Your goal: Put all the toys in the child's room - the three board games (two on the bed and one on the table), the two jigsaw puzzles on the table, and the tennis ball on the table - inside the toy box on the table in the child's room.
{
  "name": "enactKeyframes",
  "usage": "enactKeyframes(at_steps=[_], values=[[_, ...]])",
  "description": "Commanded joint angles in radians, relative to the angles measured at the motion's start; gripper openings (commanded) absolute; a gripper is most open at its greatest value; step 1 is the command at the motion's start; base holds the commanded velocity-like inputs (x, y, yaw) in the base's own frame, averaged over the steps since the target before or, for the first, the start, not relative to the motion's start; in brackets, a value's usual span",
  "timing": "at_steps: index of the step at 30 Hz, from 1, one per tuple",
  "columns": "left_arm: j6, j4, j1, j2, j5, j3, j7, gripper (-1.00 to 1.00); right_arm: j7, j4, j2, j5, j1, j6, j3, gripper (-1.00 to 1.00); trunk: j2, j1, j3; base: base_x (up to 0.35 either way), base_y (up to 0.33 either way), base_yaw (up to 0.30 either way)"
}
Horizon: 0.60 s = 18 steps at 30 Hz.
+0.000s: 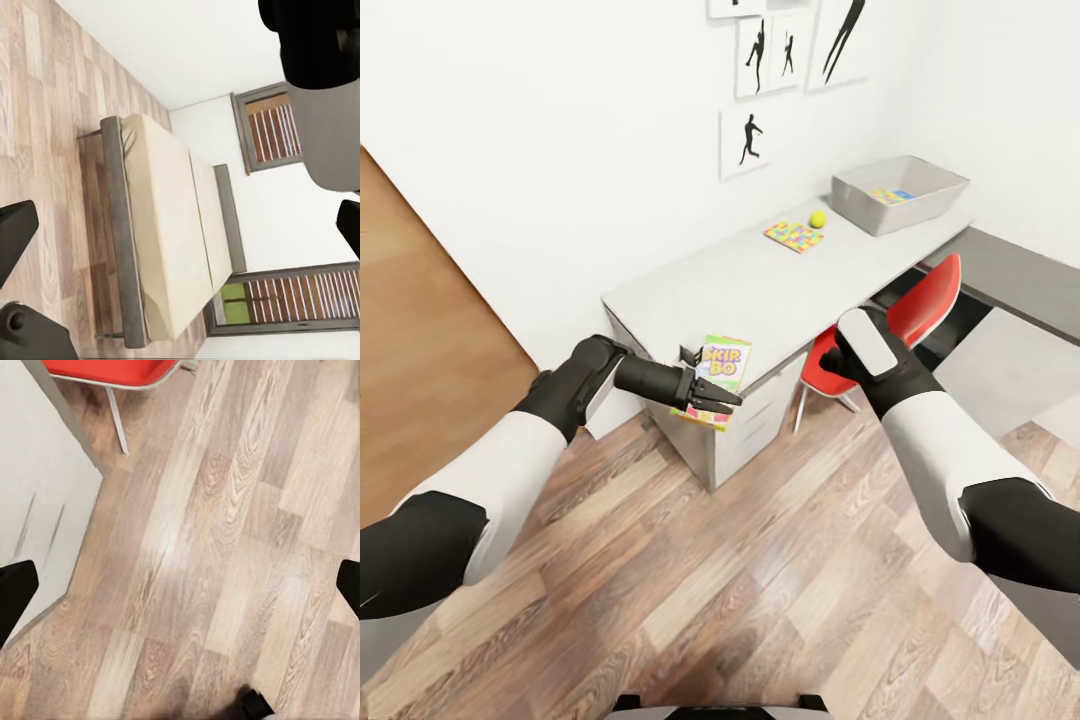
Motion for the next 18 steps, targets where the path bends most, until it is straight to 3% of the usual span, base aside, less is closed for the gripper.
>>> enactKeyframes(at_steps=[1,10,18], values=[[0.010,0.000,-0.001,0.003,0.006,-0.004,-0.001,1.00,-0.007,0.001,0.003,-0.005,-0.001,0.008,0.003,1.00,-0.002,0.000,-0.001,-0.261,0.150,-0.047],[0.009,0.001,0.004,0.027,0.006,-0.003,-0.001,1.00,-0.007,0.075,0.048,-0.003,0.000,0.007,0.005,1.00,-0.002,0.000,-0.001,-0.234,0.127,-0.013],[0.002,0.007,0.004,0.055,0.007,-0.002,-0.001,1.00,-0.006,0.096,0.081,-0.005,0.006,0.010,0.017,1.00,-0.002,0.000,0.000,-0.053,0.023,-0.001]])
